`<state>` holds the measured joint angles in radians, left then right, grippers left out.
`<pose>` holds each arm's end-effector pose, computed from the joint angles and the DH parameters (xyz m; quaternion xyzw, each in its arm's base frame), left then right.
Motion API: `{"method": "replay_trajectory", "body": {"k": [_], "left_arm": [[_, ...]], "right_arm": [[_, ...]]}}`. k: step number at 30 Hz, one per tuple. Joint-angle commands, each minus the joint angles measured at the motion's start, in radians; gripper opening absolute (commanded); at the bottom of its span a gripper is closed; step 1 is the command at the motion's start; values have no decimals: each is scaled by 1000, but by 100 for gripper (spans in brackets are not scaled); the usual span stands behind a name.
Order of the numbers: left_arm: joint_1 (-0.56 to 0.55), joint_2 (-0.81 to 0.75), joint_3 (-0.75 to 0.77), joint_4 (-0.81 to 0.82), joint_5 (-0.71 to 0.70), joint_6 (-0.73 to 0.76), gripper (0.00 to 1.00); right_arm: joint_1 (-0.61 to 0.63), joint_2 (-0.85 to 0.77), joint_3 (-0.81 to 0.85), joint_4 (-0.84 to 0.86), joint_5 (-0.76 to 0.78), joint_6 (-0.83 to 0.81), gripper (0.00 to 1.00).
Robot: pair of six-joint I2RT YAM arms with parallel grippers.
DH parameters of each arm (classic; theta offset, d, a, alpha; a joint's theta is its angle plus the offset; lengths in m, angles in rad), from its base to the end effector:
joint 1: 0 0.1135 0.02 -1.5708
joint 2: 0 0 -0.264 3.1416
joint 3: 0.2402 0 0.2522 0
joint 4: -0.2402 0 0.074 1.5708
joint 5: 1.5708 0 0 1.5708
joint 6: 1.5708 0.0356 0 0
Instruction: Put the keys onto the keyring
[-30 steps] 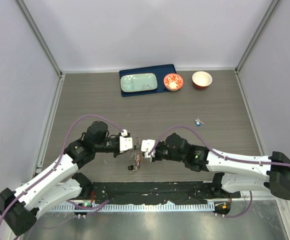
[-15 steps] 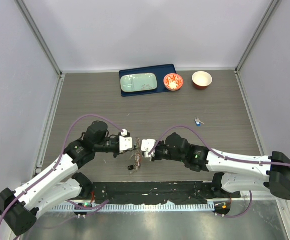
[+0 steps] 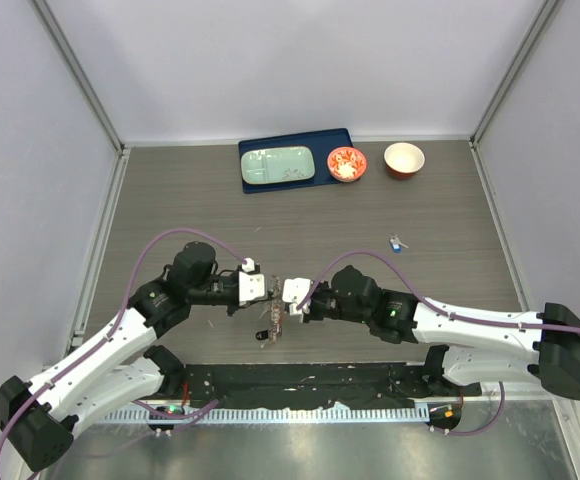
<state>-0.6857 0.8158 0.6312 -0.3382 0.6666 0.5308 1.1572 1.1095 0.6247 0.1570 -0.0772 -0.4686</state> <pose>0.1248 -0.1305 0.2689 0.6019 0.5779 -0.3190 0.4495 0.0983 0.2308 0.2536 -0.6055 0.5421 0.2259 0.5371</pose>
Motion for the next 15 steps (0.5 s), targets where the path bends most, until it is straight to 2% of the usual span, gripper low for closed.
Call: {"method": "replay_trajectory", "body": {"k": [1,15], "left_arm": [[5,-15,2,85,7,-6,0],[6,-12,1,87,8,-12,0]], "right_arm": [[4,-30,29,39,-6,5,1],[4,-46,21,49,-13,10,1]]}}
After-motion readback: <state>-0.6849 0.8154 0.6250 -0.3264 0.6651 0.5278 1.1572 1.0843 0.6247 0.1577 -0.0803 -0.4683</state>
